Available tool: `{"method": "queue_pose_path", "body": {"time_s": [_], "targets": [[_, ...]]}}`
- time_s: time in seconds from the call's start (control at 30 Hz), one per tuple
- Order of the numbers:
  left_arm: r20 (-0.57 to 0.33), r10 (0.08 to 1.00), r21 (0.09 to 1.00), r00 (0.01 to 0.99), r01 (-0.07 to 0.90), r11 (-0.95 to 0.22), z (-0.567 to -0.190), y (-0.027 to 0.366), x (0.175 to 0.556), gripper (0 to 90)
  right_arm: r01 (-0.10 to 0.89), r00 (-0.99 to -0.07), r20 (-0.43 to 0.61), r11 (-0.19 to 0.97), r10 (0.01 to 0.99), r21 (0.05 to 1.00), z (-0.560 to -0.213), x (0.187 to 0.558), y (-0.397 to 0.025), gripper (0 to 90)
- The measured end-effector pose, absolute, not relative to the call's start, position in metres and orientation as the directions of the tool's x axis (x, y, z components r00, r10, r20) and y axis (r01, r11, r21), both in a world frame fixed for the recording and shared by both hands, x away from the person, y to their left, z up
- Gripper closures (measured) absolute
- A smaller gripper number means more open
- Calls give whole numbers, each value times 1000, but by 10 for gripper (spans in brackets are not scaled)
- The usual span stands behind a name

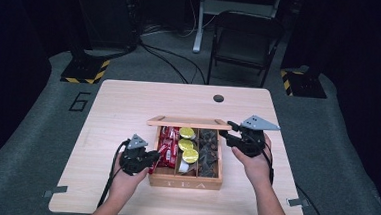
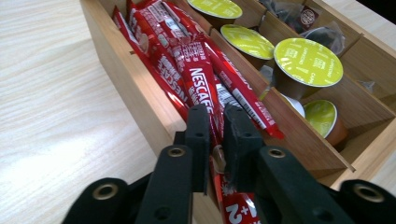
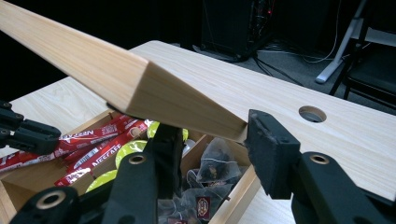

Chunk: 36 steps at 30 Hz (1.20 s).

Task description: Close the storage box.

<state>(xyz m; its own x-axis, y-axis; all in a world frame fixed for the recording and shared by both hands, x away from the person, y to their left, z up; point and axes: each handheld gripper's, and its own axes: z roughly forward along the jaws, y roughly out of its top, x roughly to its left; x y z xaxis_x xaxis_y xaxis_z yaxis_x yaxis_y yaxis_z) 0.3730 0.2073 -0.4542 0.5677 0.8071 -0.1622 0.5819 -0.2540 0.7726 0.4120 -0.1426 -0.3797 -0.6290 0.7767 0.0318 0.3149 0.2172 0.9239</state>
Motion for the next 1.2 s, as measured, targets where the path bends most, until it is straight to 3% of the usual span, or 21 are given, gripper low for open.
{"method": "queue_pose_path", "body": {"time_s": [0.47, 1.2], "targets": [[-141, 805, 790, 576, 556, -259, -443, 221, 368, 860, 316, -629, 31, 220, 777, 923, -380, 412, -142, 564], [-190, 875, 814, 446, 570, -114, -448, 284, 360, 861, 313, -623, 31, 213, 782, 926, -381, 411, -142, 565]]}}
